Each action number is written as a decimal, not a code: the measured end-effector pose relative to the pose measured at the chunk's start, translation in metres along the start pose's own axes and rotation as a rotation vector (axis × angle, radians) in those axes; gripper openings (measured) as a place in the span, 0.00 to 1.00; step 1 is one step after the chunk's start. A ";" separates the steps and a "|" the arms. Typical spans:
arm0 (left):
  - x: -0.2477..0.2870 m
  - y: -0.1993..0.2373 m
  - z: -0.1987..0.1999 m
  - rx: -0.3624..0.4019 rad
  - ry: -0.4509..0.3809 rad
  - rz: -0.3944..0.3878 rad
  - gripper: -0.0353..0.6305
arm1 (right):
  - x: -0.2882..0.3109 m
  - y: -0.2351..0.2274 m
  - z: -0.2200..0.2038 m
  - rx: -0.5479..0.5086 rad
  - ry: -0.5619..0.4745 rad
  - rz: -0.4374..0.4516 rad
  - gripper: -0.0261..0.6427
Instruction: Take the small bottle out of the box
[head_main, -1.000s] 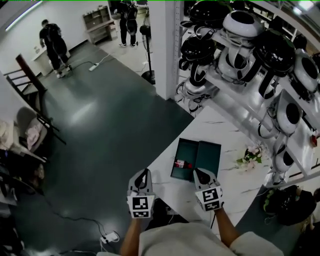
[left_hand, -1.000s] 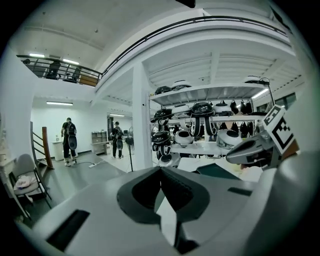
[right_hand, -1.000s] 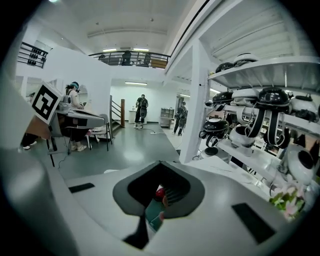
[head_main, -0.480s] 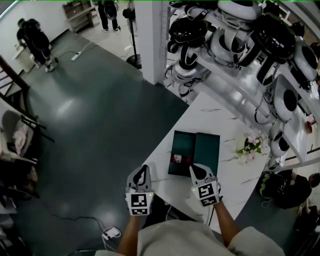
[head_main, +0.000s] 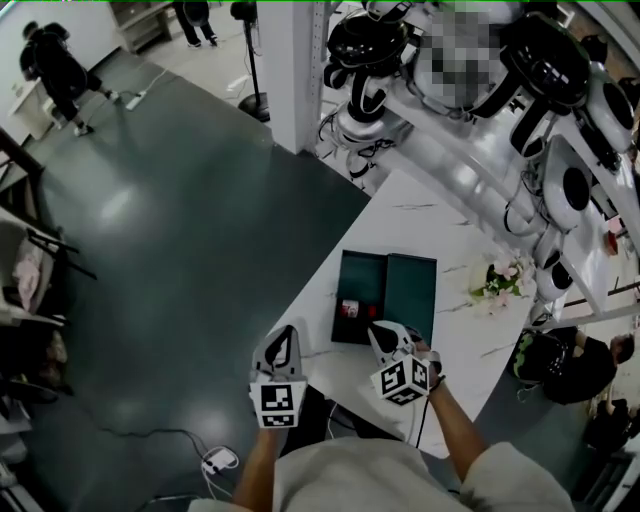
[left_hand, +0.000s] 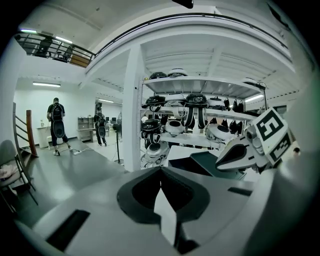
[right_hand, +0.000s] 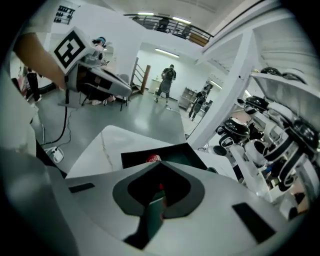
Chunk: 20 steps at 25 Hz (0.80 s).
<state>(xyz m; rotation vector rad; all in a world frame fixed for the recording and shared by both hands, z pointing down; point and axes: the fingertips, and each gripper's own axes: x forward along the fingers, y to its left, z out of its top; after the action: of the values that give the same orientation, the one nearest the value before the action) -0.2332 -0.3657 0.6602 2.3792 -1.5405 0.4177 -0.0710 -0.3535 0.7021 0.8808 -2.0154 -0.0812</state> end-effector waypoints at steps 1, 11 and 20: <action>0.000 0.000 -0.001 -0.001 0.001 0.000 0.08 | 0.003 0.002 -0.001 -0.043 0.010 0.007 0.07; -0.002 0.003 -0.004 -0.011 0.002 0.003 0.08 | 0.032 0.022 -0.011 -0.268 0.107 0.152 0.26; -0.002 -0.004 -0.005 -0.018 0.001 0.002 0.08 | 0.064 0.018 -0.023 -0.318 0.185 0.191 0.44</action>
<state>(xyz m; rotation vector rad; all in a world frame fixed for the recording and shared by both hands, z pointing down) -0.2312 -0.3605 0.6637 2.3644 -1.5395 0.4034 -0.0848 -0.3733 0.7685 0.4756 -1.8387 -0.1997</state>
